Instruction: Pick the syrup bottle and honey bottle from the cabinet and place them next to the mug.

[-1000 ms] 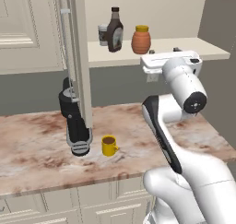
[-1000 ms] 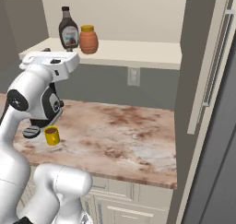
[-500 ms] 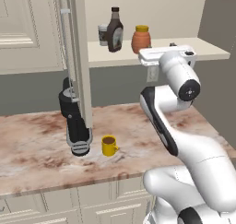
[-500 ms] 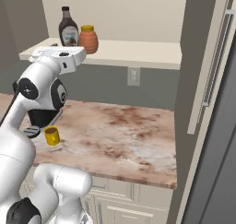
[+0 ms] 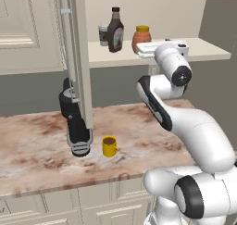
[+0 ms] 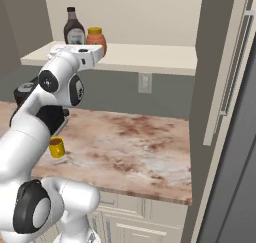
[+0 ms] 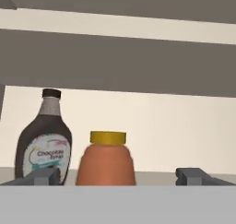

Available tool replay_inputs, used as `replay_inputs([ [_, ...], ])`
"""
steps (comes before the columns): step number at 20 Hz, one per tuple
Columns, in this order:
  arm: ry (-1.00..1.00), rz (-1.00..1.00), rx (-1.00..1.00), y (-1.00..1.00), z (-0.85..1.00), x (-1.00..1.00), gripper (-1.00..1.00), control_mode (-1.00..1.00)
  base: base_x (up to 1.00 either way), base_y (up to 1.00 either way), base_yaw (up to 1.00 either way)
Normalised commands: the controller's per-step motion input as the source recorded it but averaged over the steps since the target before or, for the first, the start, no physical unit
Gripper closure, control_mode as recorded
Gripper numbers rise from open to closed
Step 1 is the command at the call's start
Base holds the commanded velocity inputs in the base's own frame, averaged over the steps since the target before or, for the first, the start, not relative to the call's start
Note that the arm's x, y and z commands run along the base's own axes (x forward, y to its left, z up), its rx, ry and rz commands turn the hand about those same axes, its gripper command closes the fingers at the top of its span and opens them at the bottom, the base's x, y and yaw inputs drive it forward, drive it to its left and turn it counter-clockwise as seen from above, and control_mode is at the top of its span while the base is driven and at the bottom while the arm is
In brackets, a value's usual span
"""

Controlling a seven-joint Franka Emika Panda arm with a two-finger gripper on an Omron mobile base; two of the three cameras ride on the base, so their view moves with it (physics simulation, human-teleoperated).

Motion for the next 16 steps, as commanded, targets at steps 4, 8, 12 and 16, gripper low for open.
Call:
replay_inputs([
  [4,0.12,0.00,0.00,-0.01,0.00,0.71,-1.00,-1.00,0.00,0.00,0.00],
  [8,0.06,0.00,0.00,0.08,0.00,0.44,-1.00,-1.00,0.00,0.00,0.00],
  [12,0.01,0.01,0.00,0.14,0.00,0.19,-1.00,-1.00,0.00,0.00,0.00],
  [16,0.00,0.01,0.00,0.12,0.01,0.01,-1.00,-1.00,0.00,0.00,0.00],
])
